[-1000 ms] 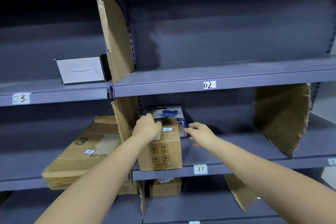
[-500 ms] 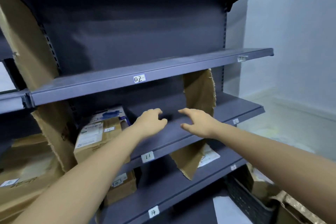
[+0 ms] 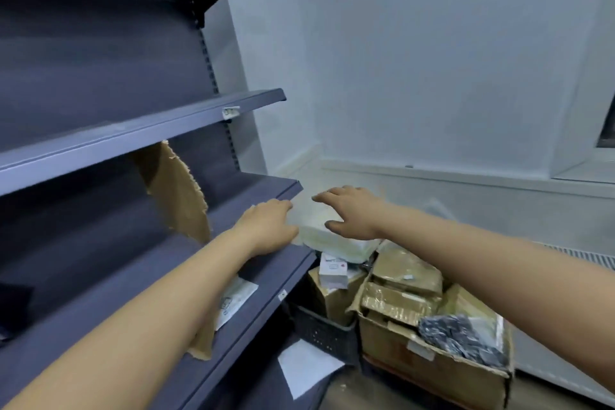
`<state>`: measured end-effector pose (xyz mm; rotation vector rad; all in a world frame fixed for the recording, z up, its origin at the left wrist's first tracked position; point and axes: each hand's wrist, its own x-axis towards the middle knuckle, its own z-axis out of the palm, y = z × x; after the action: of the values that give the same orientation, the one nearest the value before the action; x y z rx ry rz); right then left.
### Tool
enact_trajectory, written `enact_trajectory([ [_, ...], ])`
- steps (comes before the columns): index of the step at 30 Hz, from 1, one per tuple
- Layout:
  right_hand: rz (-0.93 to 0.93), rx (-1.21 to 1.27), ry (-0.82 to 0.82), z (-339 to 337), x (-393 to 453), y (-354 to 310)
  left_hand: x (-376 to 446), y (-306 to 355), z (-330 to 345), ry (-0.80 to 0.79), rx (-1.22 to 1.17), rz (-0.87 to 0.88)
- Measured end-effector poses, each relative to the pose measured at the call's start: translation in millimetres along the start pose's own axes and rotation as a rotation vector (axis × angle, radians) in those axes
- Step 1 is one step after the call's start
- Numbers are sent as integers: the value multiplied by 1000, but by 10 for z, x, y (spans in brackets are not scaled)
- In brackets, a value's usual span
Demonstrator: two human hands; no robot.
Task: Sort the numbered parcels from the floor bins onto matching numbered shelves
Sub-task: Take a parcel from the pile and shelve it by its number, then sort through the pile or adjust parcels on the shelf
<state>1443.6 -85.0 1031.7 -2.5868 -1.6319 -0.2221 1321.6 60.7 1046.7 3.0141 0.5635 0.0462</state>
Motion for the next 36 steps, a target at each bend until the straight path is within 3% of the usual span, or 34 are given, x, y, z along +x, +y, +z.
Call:
enact_trajectory([
  [8, 181, -36, -66, -24, -719, 1497, 832, 1399, 356, -38, -58, 171],
  [16, 321, -55, -146, 380, -1237, 2624, 1454, 2310, 949, -68, -19, 303],
  [24, 426, -10, -261, 1142, -1271, 3434, 2297, 2727, 1712, -190, -2, 430],
  [36, 622, 136, -359, 2141, -420, 4671, 4410, 2818, 2527, -311, 81, 574],
])
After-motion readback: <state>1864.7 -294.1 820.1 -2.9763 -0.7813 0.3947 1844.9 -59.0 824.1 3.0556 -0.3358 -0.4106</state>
